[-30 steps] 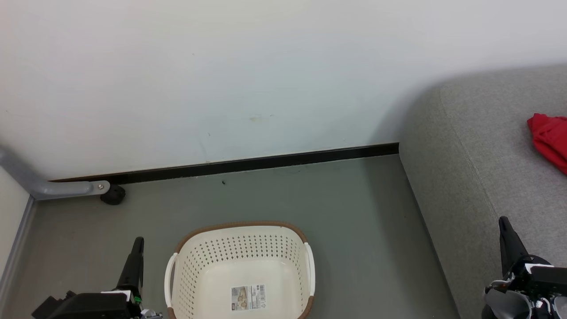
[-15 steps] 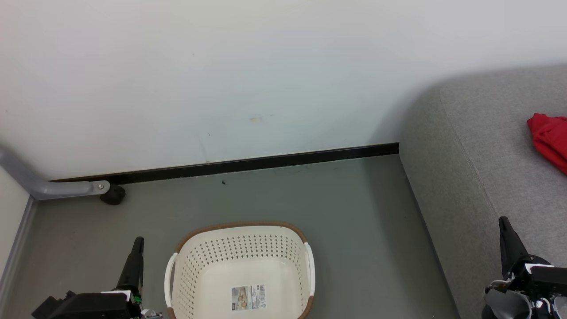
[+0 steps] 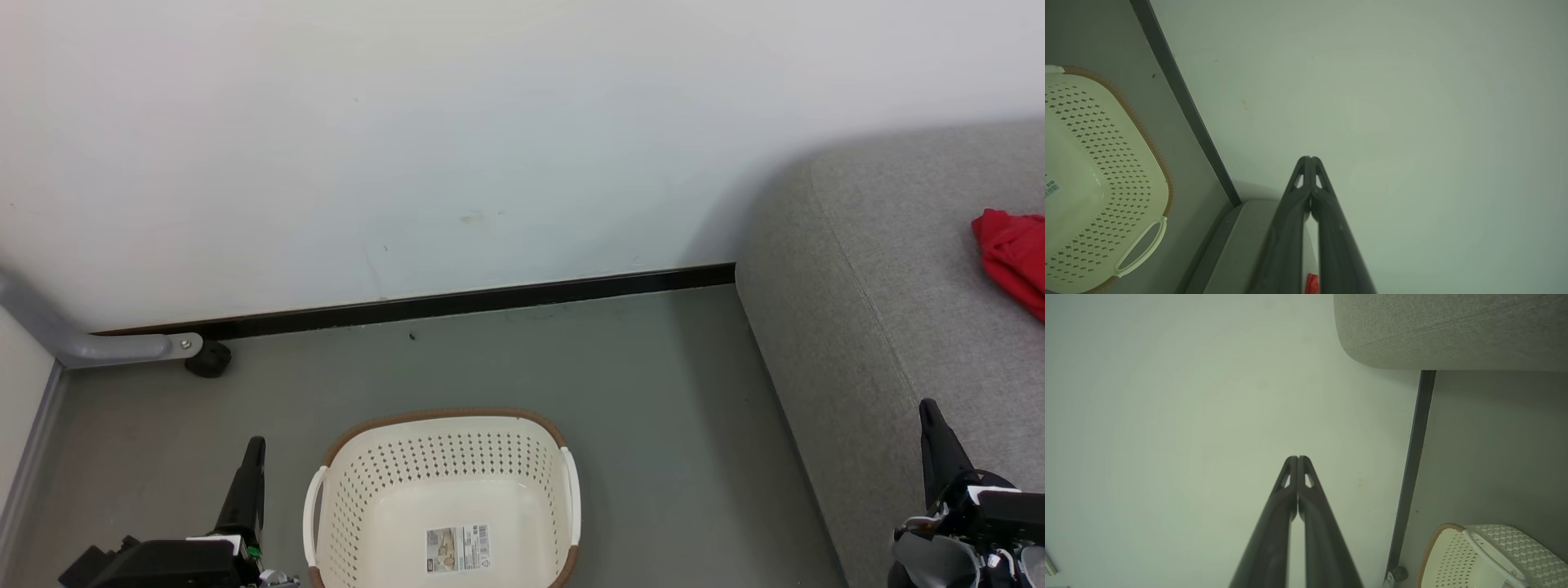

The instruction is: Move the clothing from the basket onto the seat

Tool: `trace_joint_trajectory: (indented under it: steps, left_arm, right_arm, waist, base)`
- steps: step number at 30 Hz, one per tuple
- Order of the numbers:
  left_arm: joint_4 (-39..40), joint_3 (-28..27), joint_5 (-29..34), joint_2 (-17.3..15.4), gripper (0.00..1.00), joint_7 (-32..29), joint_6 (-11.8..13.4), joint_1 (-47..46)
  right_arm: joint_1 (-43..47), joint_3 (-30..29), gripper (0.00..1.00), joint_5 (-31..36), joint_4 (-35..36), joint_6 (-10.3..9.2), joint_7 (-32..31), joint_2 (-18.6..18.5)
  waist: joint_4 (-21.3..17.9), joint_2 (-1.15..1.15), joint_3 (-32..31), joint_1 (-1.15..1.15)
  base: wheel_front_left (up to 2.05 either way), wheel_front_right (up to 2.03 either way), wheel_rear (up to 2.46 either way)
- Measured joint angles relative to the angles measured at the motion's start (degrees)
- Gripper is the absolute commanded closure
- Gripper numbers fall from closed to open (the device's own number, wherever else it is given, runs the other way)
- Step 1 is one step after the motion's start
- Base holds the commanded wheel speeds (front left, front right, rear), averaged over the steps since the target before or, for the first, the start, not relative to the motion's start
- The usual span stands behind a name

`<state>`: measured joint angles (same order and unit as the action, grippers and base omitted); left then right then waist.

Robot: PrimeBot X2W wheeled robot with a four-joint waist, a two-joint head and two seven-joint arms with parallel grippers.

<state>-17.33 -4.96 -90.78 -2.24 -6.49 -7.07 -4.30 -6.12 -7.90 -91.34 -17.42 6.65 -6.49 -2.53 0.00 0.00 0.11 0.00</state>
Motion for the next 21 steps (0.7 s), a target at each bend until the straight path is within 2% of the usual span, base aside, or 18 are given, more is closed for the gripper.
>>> trace_joint_trajectory:
  steps: [21]
  left_arm:
    - [0.0,0.0,0.0,0.0,1.00,0.0,0.0,0.0]
  right_arm:
    - [0.0,0.0,1.00,0.0,0.0,0.00,0.0,0.0]
  waist:
    - [0.0,0.00,0.0,0.00]
  base:
    - [0.00,0.00,0.00]
